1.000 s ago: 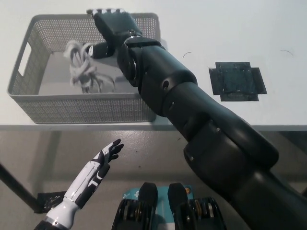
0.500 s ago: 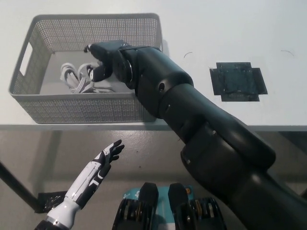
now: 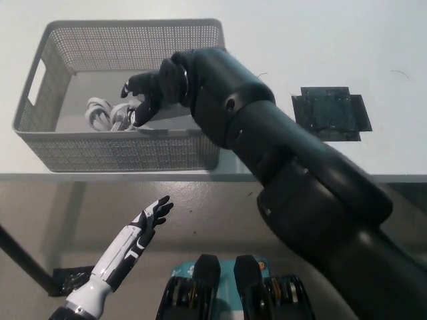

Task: Use the right hand to pick up a power strip and put it into a container on the left side

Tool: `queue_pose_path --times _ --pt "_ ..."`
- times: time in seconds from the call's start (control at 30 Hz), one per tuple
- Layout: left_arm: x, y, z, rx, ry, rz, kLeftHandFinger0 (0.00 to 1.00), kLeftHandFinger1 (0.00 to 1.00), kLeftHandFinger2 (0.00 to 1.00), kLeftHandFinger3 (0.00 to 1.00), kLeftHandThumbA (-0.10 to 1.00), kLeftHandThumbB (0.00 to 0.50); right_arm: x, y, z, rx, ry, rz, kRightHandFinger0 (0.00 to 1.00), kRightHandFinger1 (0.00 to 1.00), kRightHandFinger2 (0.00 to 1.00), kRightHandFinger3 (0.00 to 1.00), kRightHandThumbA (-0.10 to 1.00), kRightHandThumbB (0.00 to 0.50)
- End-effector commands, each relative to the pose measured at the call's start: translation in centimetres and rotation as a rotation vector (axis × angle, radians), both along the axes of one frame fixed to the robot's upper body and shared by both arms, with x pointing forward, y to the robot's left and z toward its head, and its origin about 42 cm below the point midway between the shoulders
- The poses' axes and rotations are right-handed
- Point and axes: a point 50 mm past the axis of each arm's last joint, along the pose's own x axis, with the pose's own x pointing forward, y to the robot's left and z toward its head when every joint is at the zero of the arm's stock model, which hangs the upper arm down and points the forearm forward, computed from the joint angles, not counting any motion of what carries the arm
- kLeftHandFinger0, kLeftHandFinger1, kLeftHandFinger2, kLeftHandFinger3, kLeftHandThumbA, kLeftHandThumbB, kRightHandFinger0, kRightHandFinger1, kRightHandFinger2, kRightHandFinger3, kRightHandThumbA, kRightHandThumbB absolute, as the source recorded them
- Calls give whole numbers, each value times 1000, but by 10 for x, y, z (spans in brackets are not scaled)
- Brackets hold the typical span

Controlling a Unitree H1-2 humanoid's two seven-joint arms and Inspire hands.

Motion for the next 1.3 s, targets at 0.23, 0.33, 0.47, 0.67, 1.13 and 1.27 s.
queue_pose_path --times 0.23,0.33,0.47,0.67,1.13,1.27 --pt "4 -7 12 50 -66 -93 1000 1000 1000 1000 1000 264 -116 -138 426 605 -112 316 1000 1000 1000 1000 744 250" --pt "4 -8 12 41 -62 -95 1000 1000 1000 1000 1000 266 -136 -150 446 731 -196 366 1000 1000 1000 1000 835 303" --pt "3 -8 11 33 -62 -96 1000 1000 1000 1000 1000 260 -152 -158 466 695 -166 368 1000 1000 1000 1000 648 351" --pt "6 -9 12 47 -58 -97 1000 1000 1000 1000 1000 266 -166 -171 483 625 -203 332 1000 1000 1000 1000 787 453" --pt "-8 -7 4 42 -35 -86 1000 1000 1000 1000 1000 261 -178 -217 454 1258 -581 420 1000 1000 1000 1000 1000 428" --pt "-14 -2 2 33 -19 -69 1000 1000 1000 1000 1000 267 -202 -268 426 1382 -746 512 1000 1000 1000 1000 1000 361"
